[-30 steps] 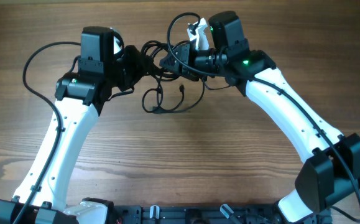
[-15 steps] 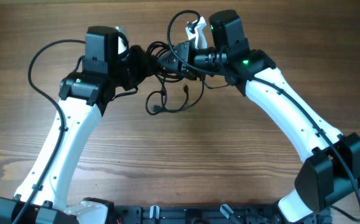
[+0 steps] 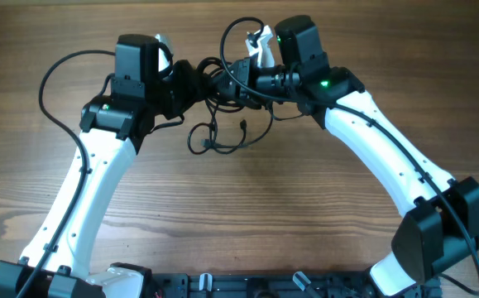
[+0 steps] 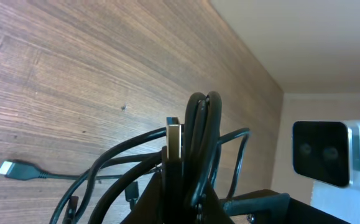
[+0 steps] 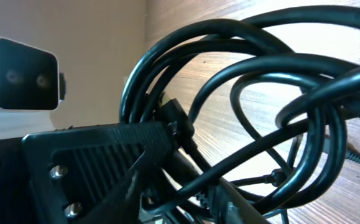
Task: Untangle cables
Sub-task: 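Pull a cable strand away to the upper right with the right gripper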
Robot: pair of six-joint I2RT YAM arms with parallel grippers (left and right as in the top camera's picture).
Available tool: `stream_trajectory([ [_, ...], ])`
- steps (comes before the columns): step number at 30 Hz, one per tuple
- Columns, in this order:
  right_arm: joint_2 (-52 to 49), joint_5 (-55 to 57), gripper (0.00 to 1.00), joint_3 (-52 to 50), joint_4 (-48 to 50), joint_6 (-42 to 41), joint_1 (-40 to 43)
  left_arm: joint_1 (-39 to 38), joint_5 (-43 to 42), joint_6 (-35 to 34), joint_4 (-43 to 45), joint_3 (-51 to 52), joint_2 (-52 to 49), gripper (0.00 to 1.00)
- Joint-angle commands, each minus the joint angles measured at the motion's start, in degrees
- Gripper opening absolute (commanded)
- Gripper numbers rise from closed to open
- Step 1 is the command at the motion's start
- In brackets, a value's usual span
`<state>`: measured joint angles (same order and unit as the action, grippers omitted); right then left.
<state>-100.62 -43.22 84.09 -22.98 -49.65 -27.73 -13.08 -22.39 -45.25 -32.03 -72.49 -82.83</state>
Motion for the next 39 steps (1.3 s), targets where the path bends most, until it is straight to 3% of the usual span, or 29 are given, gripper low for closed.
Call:
stream_trajectory([
  [1,-3.6,-0.2,0.3,0.6,-0.6,0.1,-1.7,-0.6,-6.3,-0.2,3.2,-1.0,0.2,0.04],
  [9,-5.1,-1.1,0.04,0.6,5.5,-0.1,-0.4,-0.6,-7.5,-0.1,4.0,-1.0,0.2,0.04],
  [13,-5.0,-8.4,0.04,0.6,10.2,-0.1,2.9,-0.6,-1.7,0.1,1.7,-1.0,0.2,0.04],
  [17,-2.6,-19.6,0.04,0.6,15.9,-0.1,7.9,-0.6,11.3,0.0,-3.1,-1.0,0.2,0.04],
  [21,1.7,-33.6,0.04,0.6,16.2,0.2,13.5,-0.6,23.9,-0.2,-4.9,-1.0,0.1,0.04],
  [24,2.9,-39.3,0.04,0.6,16.1,0.1,16.8,-0.6,27.3,-0.2,-5.1,-1.0,0.0,0.04],
  [29,3.0,-35.4,0.04,0.6,16.1,0.2,23.0,-0.5,28.0,0.6,-8.4,-1.0,0.0,0.04],
  [34,3.0,-24.0,0.04,0.6,14.7,1.7,27.2,-0.5,21.3,10.5,-9.4,-1.0,0.0,0.04],
  [39,3.0,-13.6,0.04,0.6,9.6,4.4,35.4,1.0,24.7,12.1,-12.0,-1.0,-0.1,0.04],
])
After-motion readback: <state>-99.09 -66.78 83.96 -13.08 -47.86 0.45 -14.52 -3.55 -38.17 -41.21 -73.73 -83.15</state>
